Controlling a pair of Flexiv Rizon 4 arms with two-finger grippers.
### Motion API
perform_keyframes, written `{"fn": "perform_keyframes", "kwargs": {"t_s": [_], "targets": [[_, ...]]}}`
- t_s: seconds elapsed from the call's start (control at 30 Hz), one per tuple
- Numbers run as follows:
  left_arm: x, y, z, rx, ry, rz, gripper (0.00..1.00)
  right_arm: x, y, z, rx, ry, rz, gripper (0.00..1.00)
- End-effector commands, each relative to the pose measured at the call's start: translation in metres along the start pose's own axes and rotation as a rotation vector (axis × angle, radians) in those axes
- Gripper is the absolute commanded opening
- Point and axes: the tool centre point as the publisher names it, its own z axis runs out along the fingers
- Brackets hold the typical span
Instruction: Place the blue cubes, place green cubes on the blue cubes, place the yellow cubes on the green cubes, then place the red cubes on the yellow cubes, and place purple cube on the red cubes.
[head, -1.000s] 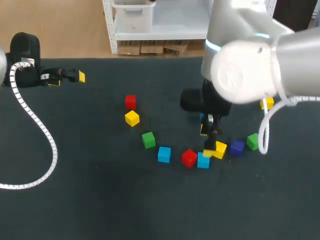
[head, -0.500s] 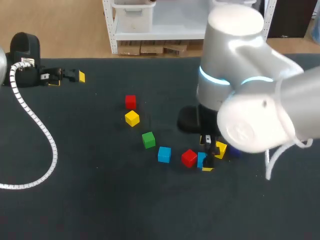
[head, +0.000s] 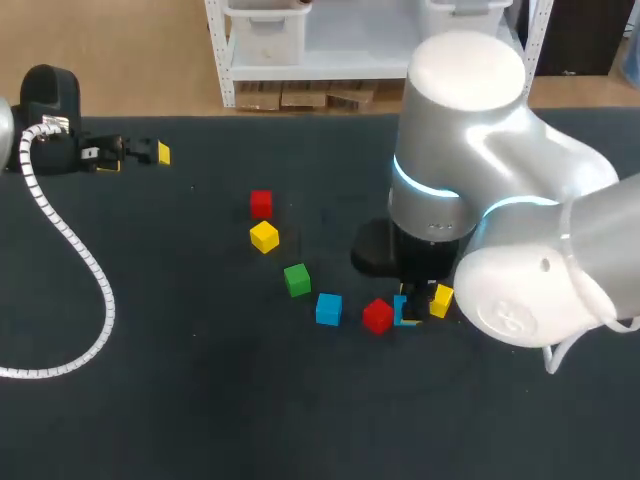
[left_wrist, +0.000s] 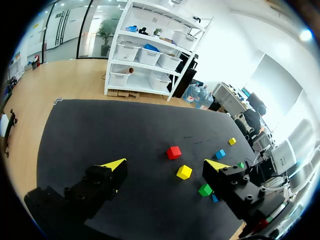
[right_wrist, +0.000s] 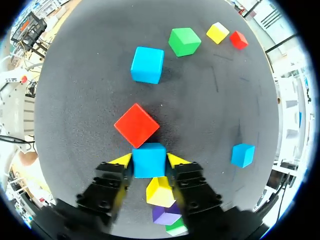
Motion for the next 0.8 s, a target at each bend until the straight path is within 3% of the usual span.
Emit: {"fn": "perform_keyframes", "kwargs": {"t_s": [0.03,0.37,0.57,0.8], "targets": [[0.0,0.0,0.0,0.0,0.0,0.0,1.0,0.004,-0.004,-0.017,-0.019,-0.029,-0.011,0.0],[0.0,0.0,0.0,0.0,0.0,0.0,1.0,-0.02,-0.052,-0.049,0.019,-0.062,-0.061,0.0],[0.0,0.0,0.0,0.0,0.0,0.0,1.0,-0.036,-0.078,-0.041,0.028,-0.024,-0.115,0.0],[0.0,0.0,0.0,0.0,0.0,0.0,1.0,-0.036,-0.107,-0.014,0.002,0.007,-0.083,0.0]]}}
